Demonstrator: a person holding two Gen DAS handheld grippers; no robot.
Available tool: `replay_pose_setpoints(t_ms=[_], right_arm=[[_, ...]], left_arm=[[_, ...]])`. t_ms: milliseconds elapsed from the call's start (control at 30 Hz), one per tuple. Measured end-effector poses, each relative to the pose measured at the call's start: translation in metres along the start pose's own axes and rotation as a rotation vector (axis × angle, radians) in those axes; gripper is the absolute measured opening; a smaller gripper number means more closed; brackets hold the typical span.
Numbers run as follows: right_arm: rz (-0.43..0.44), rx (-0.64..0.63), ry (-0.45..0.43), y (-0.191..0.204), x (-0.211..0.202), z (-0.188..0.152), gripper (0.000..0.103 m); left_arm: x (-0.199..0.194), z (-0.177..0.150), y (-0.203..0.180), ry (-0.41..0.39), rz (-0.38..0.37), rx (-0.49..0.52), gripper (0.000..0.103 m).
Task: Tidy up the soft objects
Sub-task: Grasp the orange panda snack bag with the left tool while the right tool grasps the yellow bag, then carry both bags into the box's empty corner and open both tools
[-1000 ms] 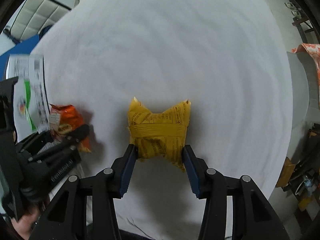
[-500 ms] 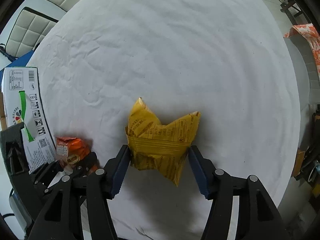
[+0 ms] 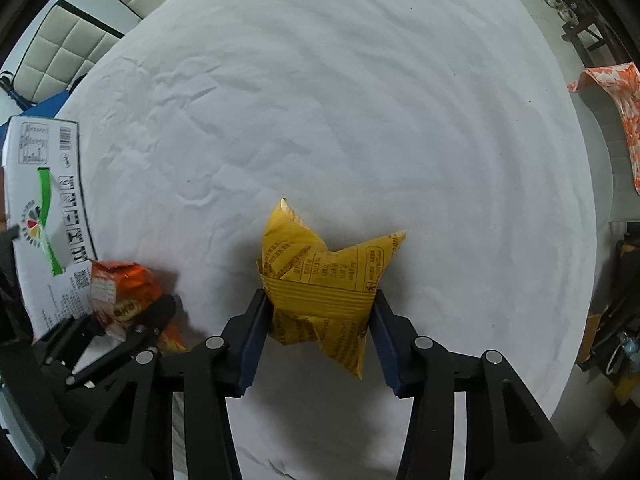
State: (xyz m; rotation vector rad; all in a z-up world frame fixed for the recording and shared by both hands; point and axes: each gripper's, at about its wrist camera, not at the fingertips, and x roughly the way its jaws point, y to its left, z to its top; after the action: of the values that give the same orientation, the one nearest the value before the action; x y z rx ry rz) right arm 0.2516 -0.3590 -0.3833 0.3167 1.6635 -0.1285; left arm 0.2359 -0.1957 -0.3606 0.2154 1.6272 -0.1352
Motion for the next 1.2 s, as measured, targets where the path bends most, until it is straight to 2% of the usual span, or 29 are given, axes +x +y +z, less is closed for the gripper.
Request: replay_pose_setpoints(t_ms=[167,400,600,867,1067,1200], right_arm=[[0.006,-0.027,-0.054,0.016,-0.026,-0.011,0.051],[0.034,-0.087,-0.148,0.046,-0.086,-0.036,0.051],[0.060,-0.139,-0.210,0.060,-0.139,-0.062,0.051],[0.098,-0.203,-0.277,0.105,-0.190,-0.093,0.051],[0.148,-0.256,-0.294,0.160,-0.209,-0.108,0.051],[0.178,-0.308,-0.285,0.207,-0.208,-0.114,0.051]], left_arm=[[-0.038,-0.007,0.003,-0.069,-0.019,-0.009,0.041],[-0.113,-0.021,0.009,-0.210,-0.058,-0.006,0.041],[-0.173,-0.035,0.026,-0.300,-0.098,0.002,0.041],[-0.226,-0.046,0.089,-0.403,-0.119,-0.037,0.041],[-0.237,-0.058,0.151,-0.449,-0.090,-0.077,0.041],[-0.238,-0.066,0.204,-0.449,-0.073,-0.129,0.041]])
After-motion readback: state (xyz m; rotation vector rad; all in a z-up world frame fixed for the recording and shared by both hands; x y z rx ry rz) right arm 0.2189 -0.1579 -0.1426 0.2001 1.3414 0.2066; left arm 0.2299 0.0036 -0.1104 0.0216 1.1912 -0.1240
